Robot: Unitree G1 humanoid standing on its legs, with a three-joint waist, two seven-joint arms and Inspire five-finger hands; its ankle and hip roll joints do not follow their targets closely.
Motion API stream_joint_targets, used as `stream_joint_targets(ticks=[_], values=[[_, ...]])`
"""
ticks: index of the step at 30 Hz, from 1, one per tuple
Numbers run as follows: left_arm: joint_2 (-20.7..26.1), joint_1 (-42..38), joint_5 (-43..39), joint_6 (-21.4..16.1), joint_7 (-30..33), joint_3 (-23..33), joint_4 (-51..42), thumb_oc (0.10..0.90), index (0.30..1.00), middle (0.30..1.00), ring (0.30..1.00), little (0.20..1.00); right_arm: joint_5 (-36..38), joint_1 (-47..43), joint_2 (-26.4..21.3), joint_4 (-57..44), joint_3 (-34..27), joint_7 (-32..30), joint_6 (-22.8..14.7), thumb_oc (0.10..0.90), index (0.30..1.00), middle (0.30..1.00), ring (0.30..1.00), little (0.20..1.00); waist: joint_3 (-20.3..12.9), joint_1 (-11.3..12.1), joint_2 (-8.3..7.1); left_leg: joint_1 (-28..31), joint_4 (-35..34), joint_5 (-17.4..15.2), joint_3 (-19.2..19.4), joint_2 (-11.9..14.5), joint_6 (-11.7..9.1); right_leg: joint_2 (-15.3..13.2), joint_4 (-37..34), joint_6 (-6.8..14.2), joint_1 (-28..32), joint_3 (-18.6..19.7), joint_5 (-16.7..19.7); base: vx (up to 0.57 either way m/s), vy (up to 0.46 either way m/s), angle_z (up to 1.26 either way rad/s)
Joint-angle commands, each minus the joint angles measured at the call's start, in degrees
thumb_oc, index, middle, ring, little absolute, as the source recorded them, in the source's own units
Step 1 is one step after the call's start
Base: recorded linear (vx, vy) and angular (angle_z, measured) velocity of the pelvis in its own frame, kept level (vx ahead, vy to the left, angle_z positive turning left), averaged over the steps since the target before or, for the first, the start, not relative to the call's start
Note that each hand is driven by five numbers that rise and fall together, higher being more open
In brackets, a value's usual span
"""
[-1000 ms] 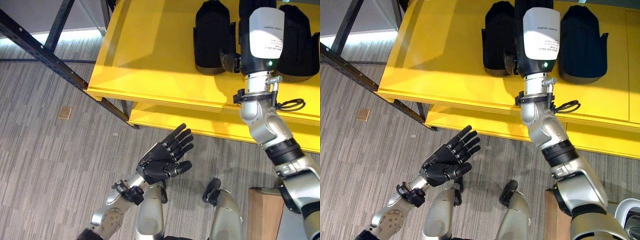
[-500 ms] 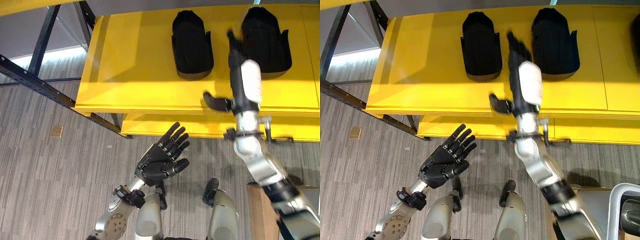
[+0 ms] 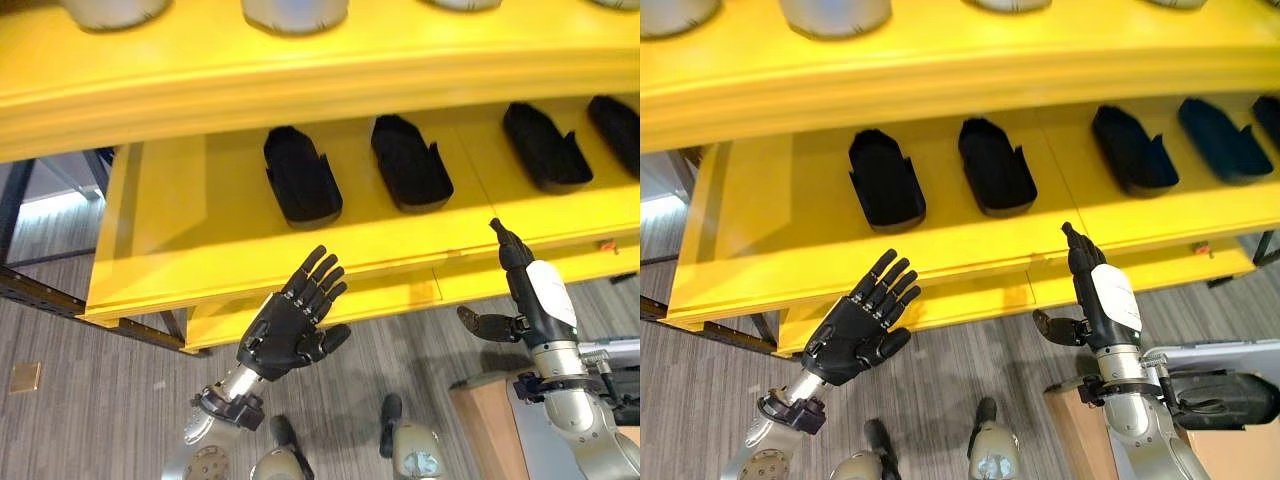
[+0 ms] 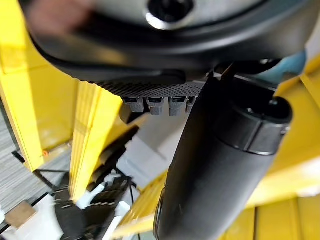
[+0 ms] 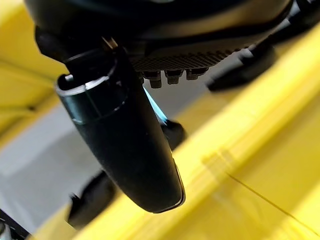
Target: Move parts from the plastic box to the shelf.
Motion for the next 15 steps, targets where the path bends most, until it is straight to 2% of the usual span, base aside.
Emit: stream_joint_targets(ticks=[1, 2, 4, 6, 7, 8, 10, 13, 14, 15], values=[[2.1, 2.0, 0.9, -1.4, -4.6, 1.7, -7.5, 0.9, 1.0, 1.0, 1.0, 1.0, -0.4, -3.0, -1.2, -2.4, -3.5, -4.1, -2.0, 0.9, 1.0, 1.0, 1.0, 1.0, -4.3, -1.0, -0.93, 2.7, 4.2, -10.7, 2.6, -2.3, 5.1, -3.4, -1.1, 6.6, 0.9, 3.8, 0.7, -0.03, 0.079, -0.19], [2.3, 2.1, 0.8, -0.9, -4.9, 1.8, -7.6, 0.9, 1.0, 1.0, 1.0, 1.0, -0.9, -2.9, -1.1, -2.4, -3.7, -4.4, -1.5, 0.9, 1.0, 1.0, 1.0, 1.0, -4.4, -0.9, -0.88, 3.5, 4.0, -12.1, 2.2, -2.5, 4.9, -3.8, -1.3, 7.4, 1.3, 3.7, 0.9, -0.05, 0.072, -0.25], [2.3, 2.1, 1.6, -1.6, -3.5, 2.0, -7.4, 0.9, 1.0, 1.0, 1.0, 1.0, -0.6, -4.4, -0.9, -1.8, -3.0, -3.5, -1.5, 0.9, 1.0, 1.0, 1.0, 1.0, -4.4, 0.0, -1.34, 4.8, 3.6, -12.4, 6.3, -2.4, 4.8, -5.4, -1.0, 8.3, 0.7, -1.5, 4.4, -0.11, 0.058, -0.3], [2.2, 1.8, 2.3, -2.9, -1.4, 1.7, -7.3, 0.9, 1.0, 1.0, 1.0, 1.0, -0.3, -6.9, -1.4, -0.7, -1.8, -2.6, -1.7, 0.9, 1.0, 1.0, 1.0, 1.0, -4.4, 1.2, -1.26, 5.9, 2.3, -11.7, 9.2, -2.0, 4.4, -6.5, -0.4, 8.4, 0.6, -6.6, 5.9, -0.16, 0.056, -0.64], [2.2, 1.7, 2.3, -3.1, -0.9, 1.6, -7.3, 0.9, 1.0, 1.0, 1.0, 1.0, -0.3, -7.5, -1.5, -0.5, -1.6, -2.5, -1.8, 0.9, 1.0, 1.0, 1.0, 1.0, -4.4, 1.4, -1.17, 6.1, 2.0, -11.4, 9.6, -1.9, 4.3, -6.6, -0.1, 8.4, 0.6, -7.2, 5.9, -0.19, 0.069, -1.21], [2.1, 1.0, 1.9, -3.4, 0.6, 1.5, -7.1, 0.9, 1.0, 1.0, 1.0, 1.0, -0.4, -9.5, -2.2, 0.1, -0.6, -2.4, -1.2, 0.9, 1.0, 1.0, 1.0, 1.0, -4.5, 2.3, -0.73, 6.2, 1.3, -10.7, 10.4, -1.6, 4.3, -7.0, 2.2, 7.9, 0.5, -9.4, 5.4, -0.17, 0.059, -1.32], [2.2, 0.2, 1.1, -2.7, 0.6, 1.7, -7.0, 0.9, 1.0, 1.0, 1.0, 1.0, -1.0, -10.0, -2.6, 0.6, -0.4, -3.5, -0.4, 0.9, 1.0, 1.0, 1.0, 1.0, -4.7, 2.7, -0.12, 5.2, 1.3, -10.1, 9.7, -1.5, 5.0, -7.0, 7.6, 6.7, 0.3, -8.7, 3.8, -0.18, 0.034, -1.01], [1.6, 0.4, -0.8, -3.7, -0.3, 2.3, -5.4, 0.9, 1.0, 1.0, 1.0, 1.0, -2.6, -10.9, -3.4, 1.2, -0.8, -3.1, -0.7, 0.9, 1.0, 1.0, 1.0, 1.0, -5.3, 3.8, 0.59, 3.4, 2.3, -9.5, 9.6, -0.8, 5.9, -6.3, 15.6, 4.0, 1.2, -8.2, -2.1, -0.11, -0.031, -0.73], [1.4, 0.5, -1.0, -3.7, -0.5, 2.3, -5.2, 0.9, 1.0, 1.0, 1.0, 1.0, -2.8, -11.0, -3.6, 1.3, -0.8, -3.0, -0.4, 0.9, 1.0, 1.0, 1.0, 1.0, -5.3, 3.9, 0.62, 3.3, 2.3, -9.4, 9.6, -0.8, 6.0, -6.3, 16.2, 3.9, 1.3, -8.2, -2.6, -0.05, -0.133, -1.49], [0.6, 1.4, -1.7, -4.6, -0.4, 2.9, -4.7, 0.9, 1.0, 1.0, 1.0, 1.0, -3.3, -12.3, -3.9, 1.3, -0.5, -2.3, -0.2, 0.9, 1.0, 1.0, 1.0, 1.0, -5.6, 4.4, 0.31, 2.8, 2.2, -8.5, 10.2, -0.4, 5.7, -4.3, 15.0, 3.3, 3.0, -7.7, -5.1, -0.03, -0.222, -1.43]])
